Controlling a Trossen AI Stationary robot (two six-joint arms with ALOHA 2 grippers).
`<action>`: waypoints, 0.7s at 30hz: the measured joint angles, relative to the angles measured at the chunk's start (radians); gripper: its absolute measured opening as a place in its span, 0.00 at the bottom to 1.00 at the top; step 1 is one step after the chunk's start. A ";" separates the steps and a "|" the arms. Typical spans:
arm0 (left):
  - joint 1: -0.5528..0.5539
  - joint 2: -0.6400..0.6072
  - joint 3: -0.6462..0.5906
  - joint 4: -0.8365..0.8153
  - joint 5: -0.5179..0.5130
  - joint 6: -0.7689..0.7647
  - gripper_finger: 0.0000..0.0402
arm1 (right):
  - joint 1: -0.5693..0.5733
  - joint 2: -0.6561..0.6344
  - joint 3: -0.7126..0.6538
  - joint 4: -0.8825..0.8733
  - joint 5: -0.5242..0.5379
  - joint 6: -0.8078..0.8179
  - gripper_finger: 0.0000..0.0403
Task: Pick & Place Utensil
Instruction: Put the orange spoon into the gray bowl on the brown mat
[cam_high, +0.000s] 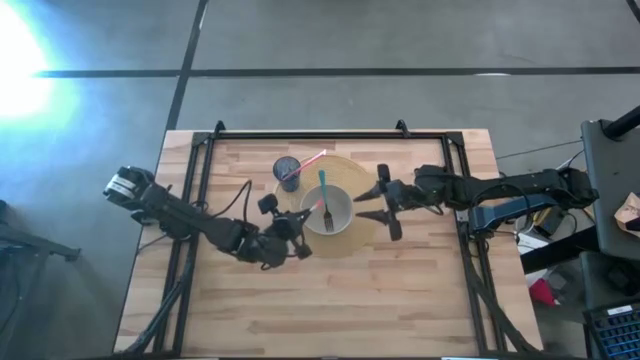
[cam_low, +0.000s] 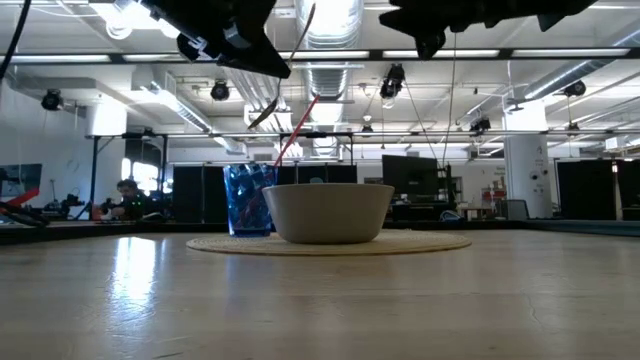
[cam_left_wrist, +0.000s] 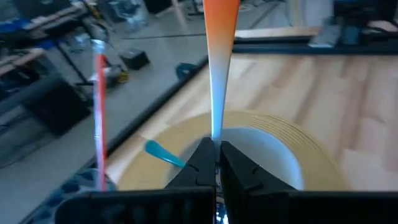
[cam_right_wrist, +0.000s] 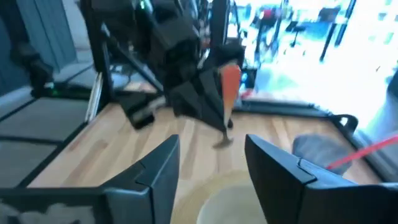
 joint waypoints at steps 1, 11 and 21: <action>0.004 0.000 0.000 0.006 -0.015 0.002 0.01 | 0.000 0.004 0.000 0.024 0.008 -0.008 0.45; 0.037 0.000 0.000 0.058 -0.074 0.027 0.01 | -0.001 0.106 0.000 0.240 0.107 -0.077 0.56; 0.052 0.000 0.000 0.071 -0.100 0.050 0.01 | -0.001 0.281 0.002 0.482 0.157 -0.119 0.58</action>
